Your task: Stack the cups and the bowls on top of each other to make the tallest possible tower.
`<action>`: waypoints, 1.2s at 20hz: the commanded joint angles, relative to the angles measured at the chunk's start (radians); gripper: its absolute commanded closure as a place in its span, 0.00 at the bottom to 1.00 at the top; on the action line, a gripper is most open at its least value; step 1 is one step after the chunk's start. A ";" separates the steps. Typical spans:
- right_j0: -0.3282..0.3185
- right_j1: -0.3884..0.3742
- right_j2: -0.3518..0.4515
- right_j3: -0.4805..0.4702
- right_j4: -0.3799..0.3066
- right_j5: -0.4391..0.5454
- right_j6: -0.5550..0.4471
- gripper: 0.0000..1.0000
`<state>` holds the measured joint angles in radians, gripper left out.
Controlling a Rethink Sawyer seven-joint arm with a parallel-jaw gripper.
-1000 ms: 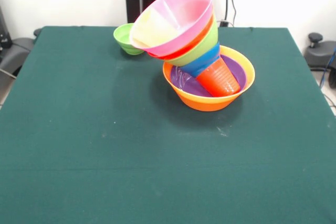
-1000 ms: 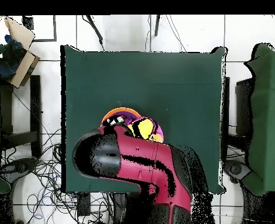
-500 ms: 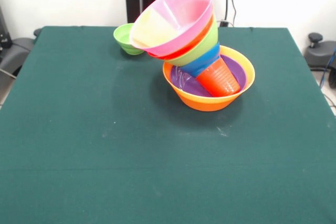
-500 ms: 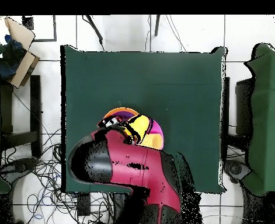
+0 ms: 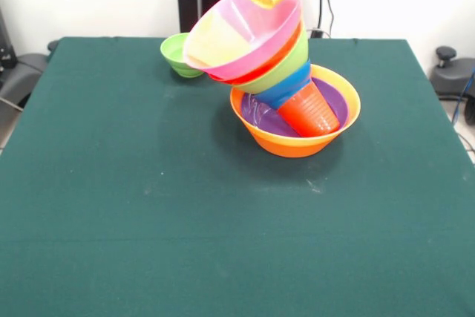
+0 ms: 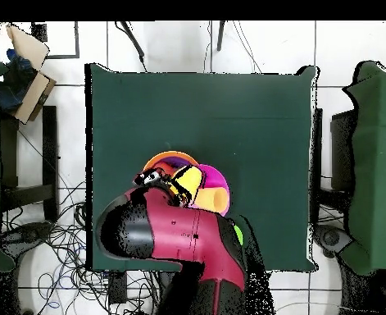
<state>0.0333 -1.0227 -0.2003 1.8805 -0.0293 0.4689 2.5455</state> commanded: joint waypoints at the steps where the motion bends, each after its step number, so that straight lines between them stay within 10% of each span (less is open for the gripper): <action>1: -0.028 0.046 0.116 0.094 -0.017 -0.046 -0.015 0.00; 24: -0.009 0.014 0.079 0.041 -0.035 0.080 -0.008 0.00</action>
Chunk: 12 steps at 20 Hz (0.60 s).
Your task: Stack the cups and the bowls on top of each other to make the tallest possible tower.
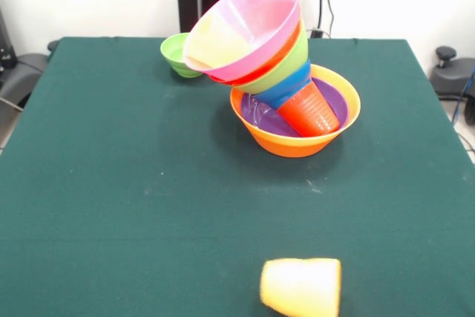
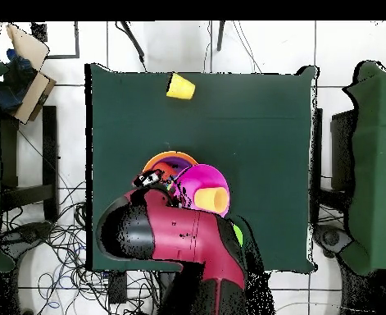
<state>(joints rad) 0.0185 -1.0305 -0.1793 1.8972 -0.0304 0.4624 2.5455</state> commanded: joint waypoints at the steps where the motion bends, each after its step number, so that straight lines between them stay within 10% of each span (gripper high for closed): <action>1: 0.002 0.026 0.059 0.016 -0.035 0.086 -0.011 0.00; 12: -0.007 0.052 0.077 0.002 -0.048 0.060 -0.029 0.00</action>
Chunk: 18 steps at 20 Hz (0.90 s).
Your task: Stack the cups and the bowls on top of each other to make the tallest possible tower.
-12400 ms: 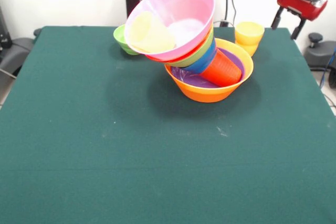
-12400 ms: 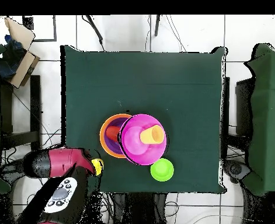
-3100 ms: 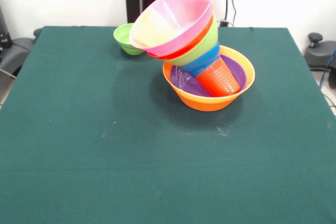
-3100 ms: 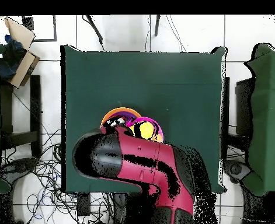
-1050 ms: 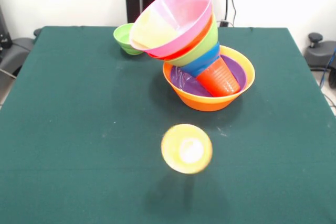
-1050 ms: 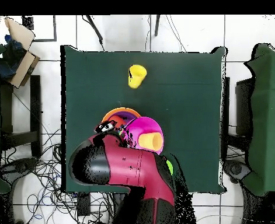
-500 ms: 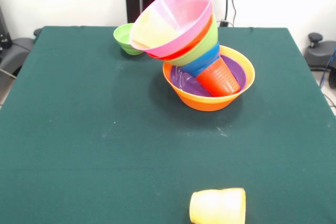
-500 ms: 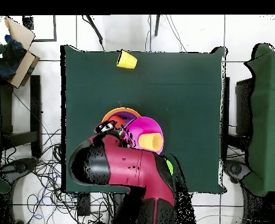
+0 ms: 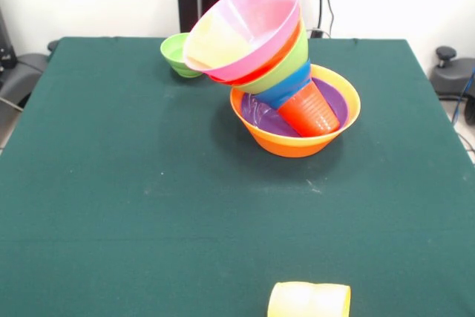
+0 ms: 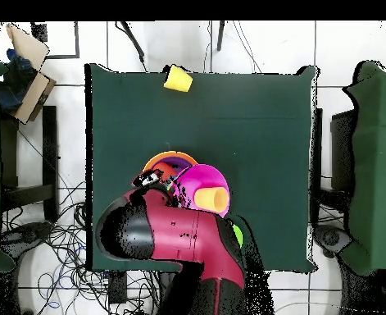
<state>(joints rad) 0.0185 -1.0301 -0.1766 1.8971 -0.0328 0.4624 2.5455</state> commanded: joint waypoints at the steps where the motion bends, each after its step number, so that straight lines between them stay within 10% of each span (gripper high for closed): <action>1: -0.005 0.054 0.072 0.000 -0.050 0.056 -0.029 0.00; 14: -0.031 0.020 0.088 -0.029 -0.047 0.139 -0.080 0.00; 18: -0.129 -0.052 0.164 -0.033 0.004 0.242 -0.205 0.00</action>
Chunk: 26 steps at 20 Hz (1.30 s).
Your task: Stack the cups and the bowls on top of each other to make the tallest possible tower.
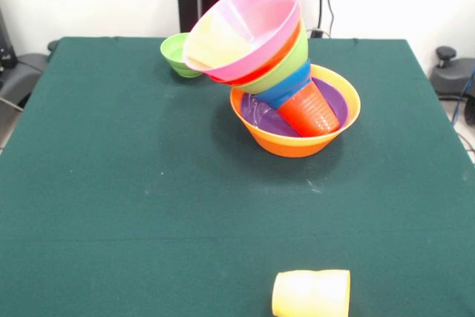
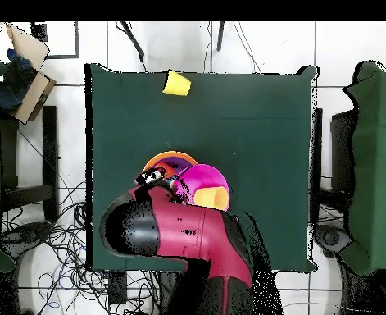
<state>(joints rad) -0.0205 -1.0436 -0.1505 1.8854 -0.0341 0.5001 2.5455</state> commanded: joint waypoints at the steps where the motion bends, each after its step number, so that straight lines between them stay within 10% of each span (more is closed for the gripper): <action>1: -0.111 -0.062 0.144 -0.051 0.007 0.265 -0.233 0.00; 14: -0.289 -0.016 0.299 -0.141 -0.011 0.292 -0.269 0.00; 26: -0.259 0.046 0.315 -0.265 -0.068 0.348 -0.164 0.00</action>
<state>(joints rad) -0.3003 -1.0797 0.0654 1.6538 -0.0320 0.7261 2.5451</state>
